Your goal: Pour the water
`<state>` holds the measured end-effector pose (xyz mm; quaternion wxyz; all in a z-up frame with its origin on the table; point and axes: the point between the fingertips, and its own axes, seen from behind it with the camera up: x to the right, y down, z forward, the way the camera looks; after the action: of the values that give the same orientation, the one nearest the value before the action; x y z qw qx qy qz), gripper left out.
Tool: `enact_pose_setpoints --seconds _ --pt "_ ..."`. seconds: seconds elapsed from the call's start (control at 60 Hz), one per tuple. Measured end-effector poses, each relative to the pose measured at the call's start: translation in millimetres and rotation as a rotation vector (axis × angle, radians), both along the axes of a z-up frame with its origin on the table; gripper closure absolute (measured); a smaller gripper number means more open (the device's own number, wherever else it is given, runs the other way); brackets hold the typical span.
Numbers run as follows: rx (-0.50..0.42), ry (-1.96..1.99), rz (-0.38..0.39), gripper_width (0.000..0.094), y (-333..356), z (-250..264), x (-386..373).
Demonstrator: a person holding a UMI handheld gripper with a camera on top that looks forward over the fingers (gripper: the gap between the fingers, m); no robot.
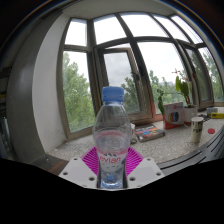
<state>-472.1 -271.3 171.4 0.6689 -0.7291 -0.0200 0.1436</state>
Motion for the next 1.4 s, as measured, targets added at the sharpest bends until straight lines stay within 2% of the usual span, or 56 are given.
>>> enact_pose_setpoints --seconds 0.167,0.267,0.383,0.517,0.617,0.8,1.067,1.233,1.35,1.4 --pt "0.087 0.394 0.123 0.0648 21 120 25" --pt "0.126 0.699 0.209 0.0649 45 182 70" --pt "0.104 1.108 0.304 0.0650 84 228 124" --pt "0.069 1.554 0.363 0.0649 129 238 207" --pt "0.055 1.821 0.381 0.0650 160 221 263" --pt "0.013 2.186 0.307 0.0647 198 162 337" --pt "-0.055 2.245 0.278 0.0647 213 133 352" --pt "-0.066 1.968 0.296 0.0650 210 162 346" --pt "0.049 1.576 0.312 0.0649 200 207 366" --pt "0.125 1.351 0.263 0.0648 203 228 377"
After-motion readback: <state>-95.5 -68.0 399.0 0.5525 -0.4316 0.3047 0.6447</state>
